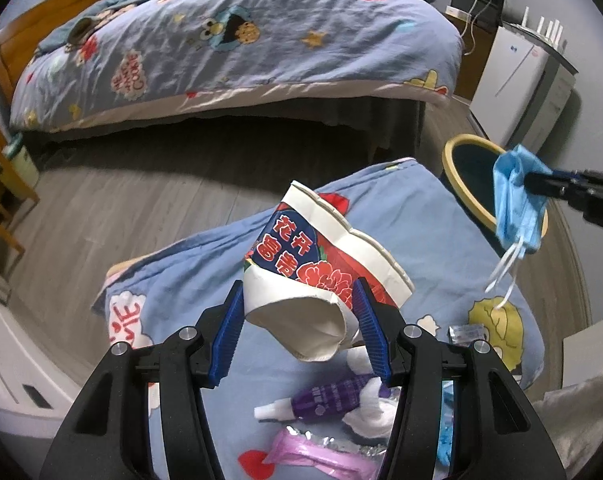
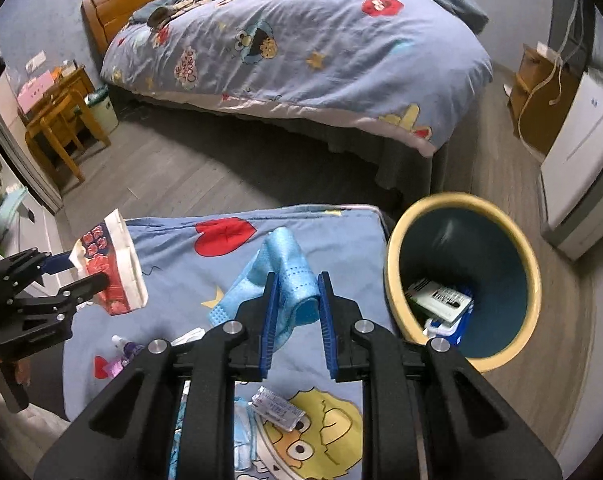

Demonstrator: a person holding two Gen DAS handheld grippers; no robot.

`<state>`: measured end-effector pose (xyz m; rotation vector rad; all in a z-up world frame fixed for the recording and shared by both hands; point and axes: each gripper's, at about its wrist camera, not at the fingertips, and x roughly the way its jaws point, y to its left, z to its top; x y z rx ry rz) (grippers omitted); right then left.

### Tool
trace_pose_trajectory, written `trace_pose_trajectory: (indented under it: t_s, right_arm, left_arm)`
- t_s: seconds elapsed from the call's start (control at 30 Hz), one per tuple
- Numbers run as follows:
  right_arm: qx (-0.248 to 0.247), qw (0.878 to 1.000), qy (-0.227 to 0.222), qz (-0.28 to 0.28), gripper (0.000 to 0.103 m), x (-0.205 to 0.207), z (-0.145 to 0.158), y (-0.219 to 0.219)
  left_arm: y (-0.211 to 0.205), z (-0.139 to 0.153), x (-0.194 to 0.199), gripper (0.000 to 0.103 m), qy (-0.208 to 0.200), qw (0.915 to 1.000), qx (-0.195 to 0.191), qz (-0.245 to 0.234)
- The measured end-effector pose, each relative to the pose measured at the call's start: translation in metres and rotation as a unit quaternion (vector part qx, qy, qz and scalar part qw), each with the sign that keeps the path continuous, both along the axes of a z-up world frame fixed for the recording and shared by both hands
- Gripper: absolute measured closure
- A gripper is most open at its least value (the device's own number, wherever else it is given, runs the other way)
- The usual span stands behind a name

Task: Collect trash
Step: 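Carry both items over the bin and open both tools to drop them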

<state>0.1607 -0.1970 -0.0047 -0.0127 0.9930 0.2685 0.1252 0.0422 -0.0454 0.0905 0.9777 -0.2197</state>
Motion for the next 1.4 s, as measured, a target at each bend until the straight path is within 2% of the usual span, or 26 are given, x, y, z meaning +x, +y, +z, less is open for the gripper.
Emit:
trace_pose_trajectory:
  t_s: [0.47,0.63,0.9,1.03,1.2,1.4]
  right_arm:
    - [0.019,1.000,-0.003,0.002,0.084,0.004,-0.004,-0.028]
    - [0.009,1.000,-0.007,-0.003,0.084,0.005,-0.003,-0.048]
    - [0.039,0.999,-0.005,-0.023,0.084,0.005,0.003,-0.079]
    - [0.042,0.998,-0.009,-0.040,0.084,0.004,0.004,-0.094]
    - [0.054,0.996,-0.004,-0.073,0.084,0.008,-0.002,-0.120]
    - [0.081,0.985,0.004,-0.152,0.084,0.020,-0.017,-0.175]
  left_arm:
    - [-0.051,-0.003,0.003,0.047,-0.006,0.9991,0.028,-0.030]
    - [-0.075,-0.005,0.003,0.047,-0.004,0.9986,0.030,-0.044]
    - [-0.114,-0.007,-0.010,0.047,-0.007,0.9970,0.031,-0.071]
    - [-0.134,-0.002,-0.017,0.047,-0.016,0.9957,0.032,-0.085]
    - [-0.157,-0.002,-0.016,0.047,-0.008,0.9953,0.023,-0.094]
    - [-0.183,-0.005,-0.001,0.047,0.003,0.9940,0.006,-0.109]
